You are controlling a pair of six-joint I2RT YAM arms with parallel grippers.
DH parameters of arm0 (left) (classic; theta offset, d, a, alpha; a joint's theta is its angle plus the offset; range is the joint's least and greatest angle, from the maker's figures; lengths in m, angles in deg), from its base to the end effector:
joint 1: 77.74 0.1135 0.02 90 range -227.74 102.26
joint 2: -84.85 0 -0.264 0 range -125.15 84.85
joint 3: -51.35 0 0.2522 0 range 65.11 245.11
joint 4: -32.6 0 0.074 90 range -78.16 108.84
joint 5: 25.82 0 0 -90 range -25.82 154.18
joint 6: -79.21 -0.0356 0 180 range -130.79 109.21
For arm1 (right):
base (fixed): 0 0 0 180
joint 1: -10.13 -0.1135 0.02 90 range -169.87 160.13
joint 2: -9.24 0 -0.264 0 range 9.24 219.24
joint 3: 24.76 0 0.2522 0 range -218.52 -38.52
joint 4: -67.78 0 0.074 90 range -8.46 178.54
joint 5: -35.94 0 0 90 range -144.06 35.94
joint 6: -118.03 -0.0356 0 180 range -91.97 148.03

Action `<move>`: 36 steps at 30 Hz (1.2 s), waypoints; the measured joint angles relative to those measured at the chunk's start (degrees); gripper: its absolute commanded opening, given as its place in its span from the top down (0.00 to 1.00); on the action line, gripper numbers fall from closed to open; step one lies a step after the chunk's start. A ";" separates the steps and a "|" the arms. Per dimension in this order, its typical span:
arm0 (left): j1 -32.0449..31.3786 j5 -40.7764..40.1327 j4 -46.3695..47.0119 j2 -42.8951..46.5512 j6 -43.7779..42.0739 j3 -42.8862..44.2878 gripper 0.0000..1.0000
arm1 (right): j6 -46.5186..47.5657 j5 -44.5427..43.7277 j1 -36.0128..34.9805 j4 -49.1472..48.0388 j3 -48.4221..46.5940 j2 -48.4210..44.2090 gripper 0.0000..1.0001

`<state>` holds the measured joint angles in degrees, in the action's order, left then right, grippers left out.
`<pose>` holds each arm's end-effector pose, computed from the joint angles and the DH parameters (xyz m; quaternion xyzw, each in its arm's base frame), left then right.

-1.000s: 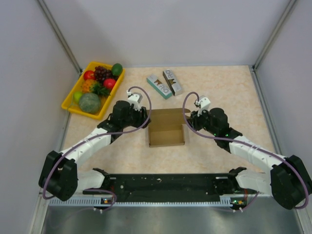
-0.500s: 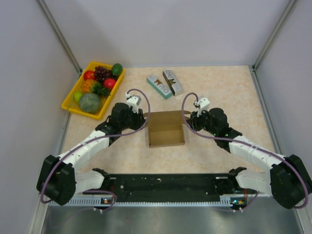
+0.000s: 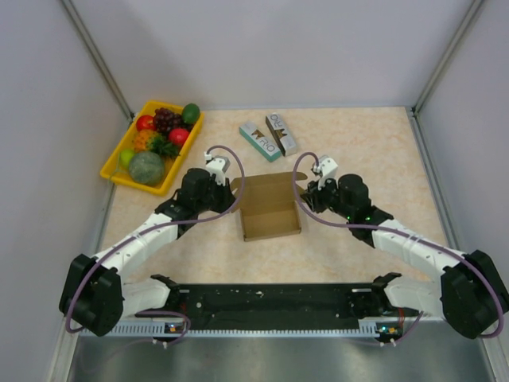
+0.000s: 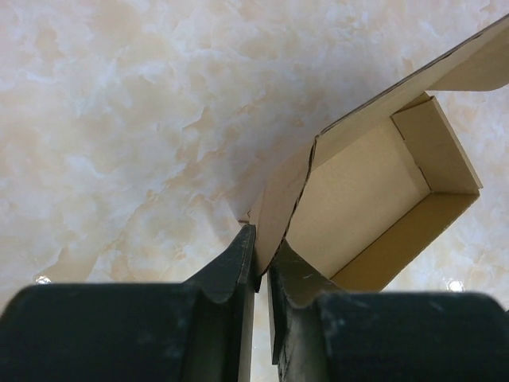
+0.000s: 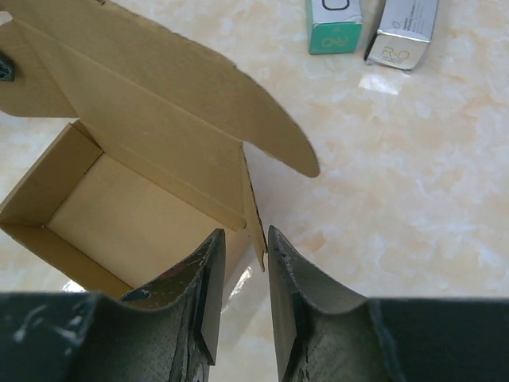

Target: Fold the paper box

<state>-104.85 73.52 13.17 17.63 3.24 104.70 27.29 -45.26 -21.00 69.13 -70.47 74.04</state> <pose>0.2233 -0.1208 0.2365 0.1383 0.8670 -0.2334 0.4179 0.2097 0.1330 0.2318 -0.2569 0.7788 0.2167 0.5296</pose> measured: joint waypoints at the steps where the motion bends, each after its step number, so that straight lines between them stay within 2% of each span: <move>1: 0.00 0.02 0.00 -0.04 0.11 0.00 0.87 | 0.33 0.04 -0.33 0.02 0.00 0.11 0.72; 4: -0.07 0.00 0.02 -0.07 0.39 0.04 0.91 | 1.25 0.07 -1.14 0.02 0.00 0.59 0.71; 7: -0.07 -0.13 0.02 -0.17 0.39 0.07 0.94 | 2.51 -0.26 -1.62 0.15 -0.26 1.42 0.65; 13: -0.07 -0.46 0.00 -0.17 0.17 0.07 1.00 | 4.63 -2.47 -2.03 0.66 -1.42 2.84 0.64; 26: -0.07 -1.25 -0.35 -0.17 -2.03 0.07 1.00 | 6.69 -3.48 -1.97 0.00 -6.19 8.50 0.55; 33: -0.37 -1.44 -1.27 -0.17 -5.09 0.63 1.00 | 6.99 2.49 2.93 0.07 -7.13 9.77 0.49; 36: -0.44 -1.70 -2.45 -0.17 -6.56 1.29 1.00 | 7.08 7.69 6.69 1.03 -8.04 9.90 0.52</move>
<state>-105.29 71.82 10.72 17.46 -3.32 105.99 34.38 -37.57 -14.32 70.16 -78.51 83.94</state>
